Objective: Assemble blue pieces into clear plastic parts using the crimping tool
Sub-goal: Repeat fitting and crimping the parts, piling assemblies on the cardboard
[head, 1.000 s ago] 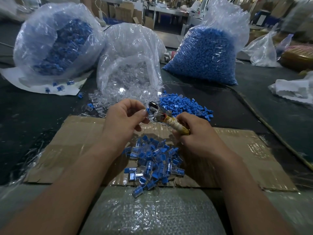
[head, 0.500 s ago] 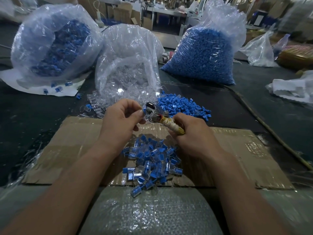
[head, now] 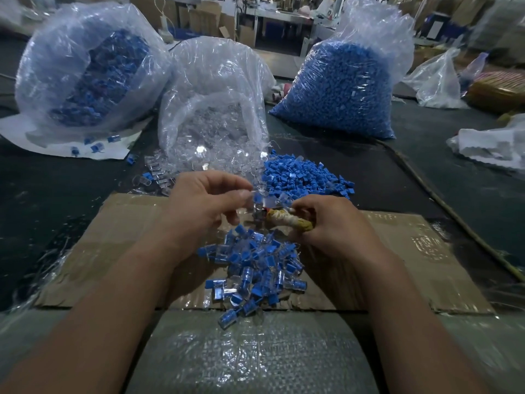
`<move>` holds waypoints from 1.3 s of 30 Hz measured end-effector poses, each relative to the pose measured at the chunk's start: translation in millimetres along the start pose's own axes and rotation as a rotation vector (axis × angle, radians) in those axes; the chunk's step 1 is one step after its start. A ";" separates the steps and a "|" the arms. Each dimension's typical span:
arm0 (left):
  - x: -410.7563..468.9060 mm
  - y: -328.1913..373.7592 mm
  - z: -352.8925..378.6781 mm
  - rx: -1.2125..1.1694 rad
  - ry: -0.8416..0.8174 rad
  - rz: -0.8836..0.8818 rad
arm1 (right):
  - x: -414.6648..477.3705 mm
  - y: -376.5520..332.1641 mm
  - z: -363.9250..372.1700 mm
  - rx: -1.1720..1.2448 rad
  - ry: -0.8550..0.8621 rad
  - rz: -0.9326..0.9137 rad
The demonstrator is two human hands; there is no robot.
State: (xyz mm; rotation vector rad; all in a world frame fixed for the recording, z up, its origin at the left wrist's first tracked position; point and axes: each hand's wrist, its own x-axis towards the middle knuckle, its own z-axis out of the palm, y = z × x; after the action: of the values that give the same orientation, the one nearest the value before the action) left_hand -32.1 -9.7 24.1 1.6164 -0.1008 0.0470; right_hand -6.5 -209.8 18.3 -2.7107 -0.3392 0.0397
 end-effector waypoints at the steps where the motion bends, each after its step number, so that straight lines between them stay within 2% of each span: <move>1: -0.5 0.0 0.3 -0.011 -0.053 -0.021 | 0.0 0.0 -0.5 -0.003 -0.009 0.011; 4: -2.0 -0.3 2.8 -0.003 -0.155 -0.040 | 0.1 -0.7 -0.7 -0.011 -0.024 0.029; 13: -2.1 -2.3 4.3 0.105 -0.320 -0.049 | 1.3 3.0 -2.9 0.029 -0.116 0.034; 16: -0.8 -2.5 3.7 0.082 -0.232 -0.073 | 1.3 4.6 -3.9 0.039 -0.136 0.024; 22: 10.7 -20.2 -3.0 0.196 0.287 -0.020 | 0.5 6.9 -5.9 0.075 -0.140 0.028; 24: 14.6 -24.7 -5.1 0.304 0.365 0.006 | 0.9 6.8 -6.5 0.079 -0.144 0.029; 30: 23.3 -33.3 -9.8 0.652 0.436 0.054 | -1.1 9.4 -8.3 0.154 -0.164 0.037; 37: 23.3 -33.2 -9.5 0.779 0.313 0.082 | -0.8 14.5 -12.9 0.214 -0.086 0.061; 39: 24.5 -33.7 -8.0 0.815 0.214 0.047 | 0.8 17.0 -13.0 0.210 -0.029 0.073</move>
State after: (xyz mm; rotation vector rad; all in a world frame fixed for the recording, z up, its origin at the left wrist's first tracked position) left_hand -4.3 -1.1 -6.8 2.4090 0.0571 0.3313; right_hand -0.8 -229.8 23.5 -2.5149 -0.2300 0.1287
